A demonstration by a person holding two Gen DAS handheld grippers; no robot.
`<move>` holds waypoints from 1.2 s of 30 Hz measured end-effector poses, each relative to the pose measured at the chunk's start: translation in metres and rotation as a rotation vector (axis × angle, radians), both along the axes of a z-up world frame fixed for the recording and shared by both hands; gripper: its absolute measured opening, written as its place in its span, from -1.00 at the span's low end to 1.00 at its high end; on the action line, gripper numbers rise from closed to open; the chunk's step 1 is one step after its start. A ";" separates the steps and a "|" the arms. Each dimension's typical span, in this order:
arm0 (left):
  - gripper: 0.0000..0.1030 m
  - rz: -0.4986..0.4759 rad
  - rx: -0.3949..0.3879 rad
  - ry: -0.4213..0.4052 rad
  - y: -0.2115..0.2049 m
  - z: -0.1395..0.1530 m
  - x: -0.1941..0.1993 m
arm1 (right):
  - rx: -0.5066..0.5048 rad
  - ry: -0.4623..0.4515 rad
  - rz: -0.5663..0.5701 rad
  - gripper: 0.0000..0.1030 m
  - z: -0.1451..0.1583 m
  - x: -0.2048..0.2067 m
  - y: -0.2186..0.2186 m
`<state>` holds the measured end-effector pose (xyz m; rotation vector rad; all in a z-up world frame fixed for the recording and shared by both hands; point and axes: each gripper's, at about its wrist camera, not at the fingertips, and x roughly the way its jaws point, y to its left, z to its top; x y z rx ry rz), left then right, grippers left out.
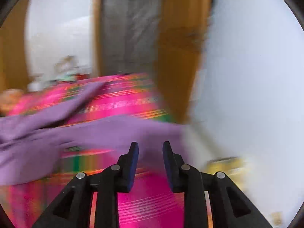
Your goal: Fold clothes
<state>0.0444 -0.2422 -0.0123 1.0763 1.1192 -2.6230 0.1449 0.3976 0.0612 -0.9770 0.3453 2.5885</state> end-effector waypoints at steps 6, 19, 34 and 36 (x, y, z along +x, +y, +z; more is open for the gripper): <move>-0.69 0.002 0.001 -0.011 0.000 0.001 -0.001 | -0.342 -0.027 0.200 -0.47 -0.041 -0.046 -0.029; -0.69 -0.009 -0.005 -0.004 -0.001 0.001 -0.004 | -0.362 -0.041 0.177 -0.52 -0.051 -0.096 -0.036; -0.94 -0.065 -0.045 0.074 -0.005 0.025 0.007 | -0.435 0.116 0.224 -0.96 0.010 -0.005 -0.033; -0.95 -0.064 -0.044 0.084 -0.008 0.029 0.011 | -0.446 0.138 0.242 -0.96 0.025 0.016 -0.037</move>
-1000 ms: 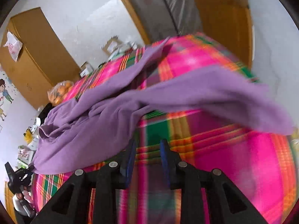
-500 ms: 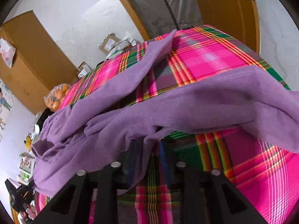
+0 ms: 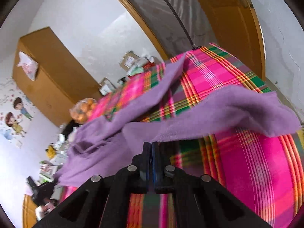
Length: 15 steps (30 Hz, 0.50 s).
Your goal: Fold clothes
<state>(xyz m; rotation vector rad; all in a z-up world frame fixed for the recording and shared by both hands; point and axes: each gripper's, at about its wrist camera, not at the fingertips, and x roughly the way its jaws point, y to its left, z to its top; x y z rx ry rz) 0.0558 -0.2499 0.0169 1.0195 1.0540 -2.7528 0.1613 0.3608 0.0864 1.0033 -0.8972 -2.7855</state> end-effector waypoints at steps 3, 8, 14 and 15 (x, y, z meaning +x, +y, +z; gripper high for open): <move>-0.95 0.005 0.001 0.008 -0.006 0.004 0.009 | 0.005 0.019 0.020 -0.96 0.021 0.032 -0.008; -0.95 0.006 0.001 -0.006 -0.011 -0.001 0.024 | 0.003 -0.053 0.020 -0.96 0.013 0.071 -0.017; -0.99 0.012 -0.006 -0.043 -0.013 -0.017 0.042 | -0.068 -0.251 0.031 -0.96 -0.057 0.090 -0.025; -0.99 0.018 -0.009 -0.050 -0.015 -0.019 0.044 | -0.077 -0.270 0.029 -0.96 -0.065 0.091 -0.025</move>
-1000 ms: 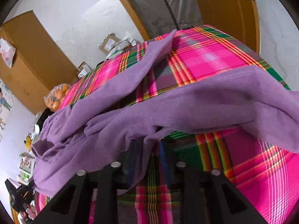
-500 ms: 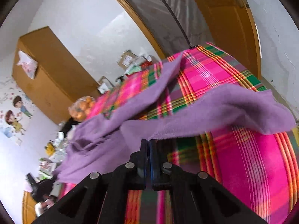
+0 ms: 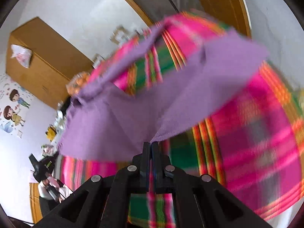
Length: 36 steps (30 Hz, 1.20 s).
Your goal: Fold clothes
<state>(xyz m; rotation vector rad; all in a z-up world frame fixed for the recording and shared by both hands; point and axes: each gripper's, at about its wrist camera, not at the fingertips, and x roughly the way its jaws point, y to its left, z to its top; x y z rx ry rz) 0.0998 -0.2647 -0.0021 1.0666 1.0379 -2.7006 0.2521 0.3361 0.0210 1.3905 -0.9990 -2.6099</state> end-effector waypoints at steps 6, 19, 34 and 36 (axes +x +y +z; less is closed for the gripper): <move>-0.79 0.045 0.030 -0.013 -0.014 -0.007 0.008 | -0.051 -0.009 -0.046 -0.77 -0.016 -0.002 0.009; -0.32 -0.046 -0.038 -0.026 0.003 -0.004 -0.048 | -0.025 0.036 -0.123 -0.48 -0.012 -0.021 0.022; -0.90 -0.036 -0.075 0.008 0.002 0.008 -0.035 | 0.032 0.059 -0.150 -0.87 -0.003 -0.022 0.034; -0.90 -0.030 -0.080 0.020 0.000 0.014 -0.027 | 0.038 0.079 -0.152 -0.87 0.008 -0.013 0.037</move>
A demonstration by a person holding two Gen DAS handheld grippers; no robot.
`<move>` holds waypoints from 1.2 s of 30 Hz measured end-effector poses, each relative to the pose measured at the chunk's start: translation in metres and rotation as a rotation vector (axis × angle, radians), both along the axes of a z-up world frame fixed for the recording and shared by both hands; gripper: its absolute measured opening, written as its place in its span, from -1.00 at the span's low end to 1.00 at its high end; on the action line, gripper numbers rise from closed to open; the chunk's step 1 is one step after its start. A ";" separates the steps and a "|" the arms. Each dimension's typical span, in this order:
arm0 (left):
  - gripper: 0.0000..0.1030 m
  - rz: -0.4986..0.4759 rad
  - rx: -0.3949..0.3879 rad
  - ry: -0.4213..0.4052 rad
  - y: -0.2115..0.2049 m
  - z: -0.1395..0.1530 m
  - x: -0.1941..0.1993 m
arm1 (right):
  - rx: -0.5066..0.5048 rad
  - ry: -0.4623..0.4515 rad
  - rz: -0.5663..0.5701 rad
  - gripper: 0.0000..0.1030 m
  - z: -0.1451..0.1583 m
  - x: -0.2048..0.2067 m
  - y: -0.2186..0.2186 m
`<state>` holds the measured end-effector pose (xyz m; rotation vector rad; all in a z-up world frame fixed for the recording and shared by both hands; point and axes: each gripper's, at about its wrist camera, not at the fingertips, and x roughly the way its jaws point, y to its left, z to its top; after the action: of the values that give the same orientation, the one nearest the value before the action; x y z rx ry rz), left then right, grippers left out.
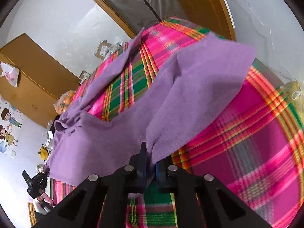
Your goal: Fold clothes
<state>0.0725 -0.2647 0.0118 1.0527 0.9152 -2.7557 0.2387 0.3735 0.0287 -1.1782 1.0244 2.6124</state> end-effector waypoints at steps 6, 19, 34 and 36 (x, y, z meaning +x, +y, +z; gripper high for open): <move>-0.90 0.032 0.011 0.007 -0.015 0.010 0.024 | -0.013 0.036 0.021 -0.88 0.026 0.021 0.000; -0.90 0.047 0.000 -0.079 -0.024 -0.019 0.051 | -0.034 -0.127 0.002 -0.93 -0.011 0.056 -0.002; -0.75 0.178 -0.194 -0.054 -0.012 0.012 0.084 | 0.294 0.025 -0.048 -0.70 0.038 0.037 -0.014; -0.75 0.105 -0.205 -0.037 0.012 0.015 0.075 | 0.287 0.061 0.057 -0.70 0.037 0.014 -0.042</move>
<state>0.1479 -0.2525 0.0272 0.9871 0.6470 -2.6647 0.2528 0.3316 0.0655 -1.0803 0.6036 2.7359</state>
